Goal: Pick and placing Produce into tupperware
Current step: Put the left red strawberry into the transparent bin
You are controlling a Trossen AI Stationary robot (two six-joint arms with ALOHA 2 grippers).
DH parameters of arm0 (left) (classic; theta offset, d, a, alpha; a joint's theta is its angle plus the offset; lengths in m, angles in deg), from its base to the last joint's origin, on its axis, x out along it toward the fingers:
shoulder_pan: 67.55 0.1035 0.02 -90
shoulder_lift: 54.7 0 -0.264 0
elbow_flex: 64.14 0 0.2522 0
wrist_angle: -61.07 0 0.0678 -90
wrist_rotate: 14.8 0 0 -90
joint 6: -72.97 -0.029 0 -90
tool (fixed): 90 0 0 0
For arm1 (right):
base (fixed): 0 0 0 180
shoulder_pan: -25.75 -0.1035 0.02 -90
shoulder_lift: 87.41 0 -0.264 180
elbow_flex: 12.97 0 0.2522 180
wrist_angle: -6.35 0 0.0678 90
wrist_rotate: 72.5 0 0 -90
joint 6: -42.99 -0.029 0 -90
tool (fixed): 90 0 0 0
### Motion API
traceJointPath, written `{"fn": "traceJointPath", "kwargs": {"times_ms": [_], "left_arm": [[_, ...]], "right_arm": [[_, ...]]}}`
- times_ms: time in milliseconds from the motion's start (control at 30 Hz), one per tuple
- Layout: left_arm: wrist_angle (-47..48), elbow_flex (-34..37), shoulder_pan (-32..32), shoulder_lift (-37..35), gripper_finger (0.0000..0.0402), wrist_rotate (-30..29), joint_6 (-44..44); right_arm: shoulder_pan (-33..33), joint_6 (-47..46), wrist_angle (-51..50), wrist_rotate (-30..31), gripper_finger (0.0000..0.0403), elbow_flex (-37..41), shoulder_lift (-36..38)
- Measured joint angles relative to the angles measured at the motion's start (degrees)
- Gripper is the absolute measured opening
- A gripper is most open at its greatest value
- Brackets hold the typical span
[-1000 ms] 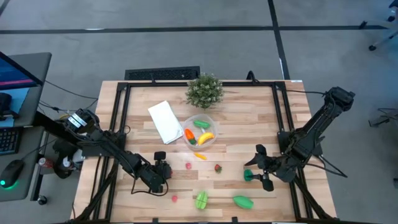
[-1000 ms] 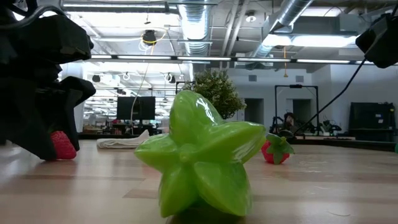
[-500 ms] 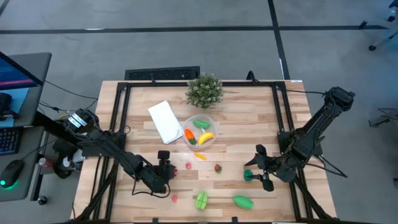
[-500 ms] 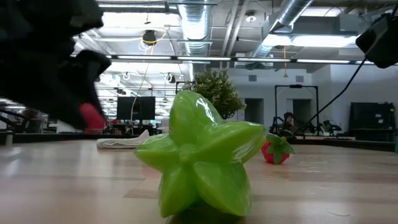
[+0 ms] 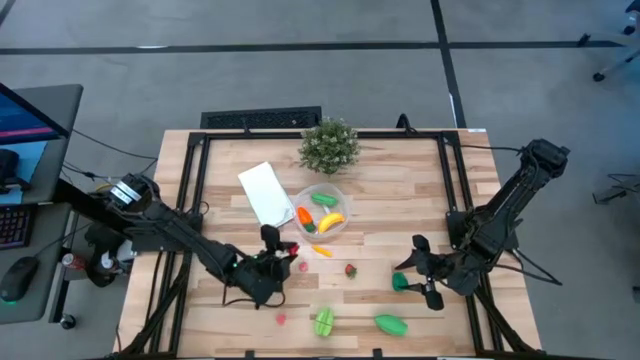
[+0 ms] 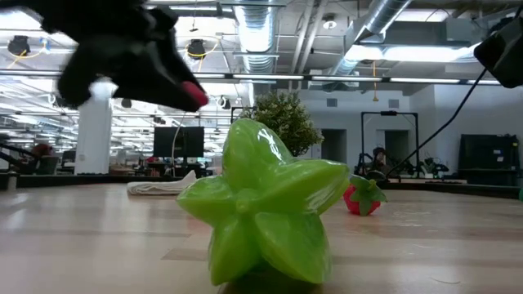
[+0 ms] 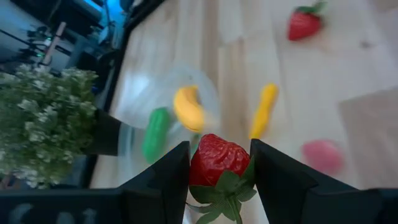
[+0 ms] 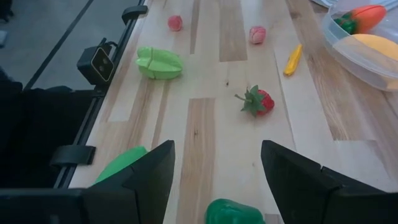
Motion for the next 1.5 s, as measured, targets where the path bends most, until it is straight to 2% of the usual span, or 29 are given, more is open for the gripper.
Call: {"fn": "traceJointPath", "kwargs": {"times_ms": [100, 367, 667, 967, 1233, 1500], "left_arm": [[-2.6, 0.0, 3.1, 0.0, 0.0152, 1.4, -3.2], [-9.8, 0.0, 12.4, 0.0, 0.0152, 10.1, -12.8], [-13.4, 0.0, 25.6, 0.0, 0.0152, 24.1, -18.5], [-15.0, 0.0, 37.7, 0.0, 0.0152, 41.8, -18.1], [-14.9, 0.0, 42.6, 0.0, 0.0152, 52.5, -16.9], [-13.6, 0.0, 43.0, 0.0, 0.0152, 54.4, -16.9]], "right_arm": [[0.0, 0.0, 0.0, 0.0, 0.0234, 0.0, 0.0], [0.0, 0.0, -0.4, 0.0, 0.0234, 0.0, 0.0], [0.0, 0.2, -0.5, 0.0, 0.0234, 0.0, 0.0], [0.0, 0.2, -1.5, 0.0, 0.0234, 0.0, 0.0], [0.0, 0.1, -1.5, 0.0, 0.0234, 0.0, 0.0], [0.0, 0.1, -1.5, 0.0, 0.0234, 0.0, 0.0]]}}
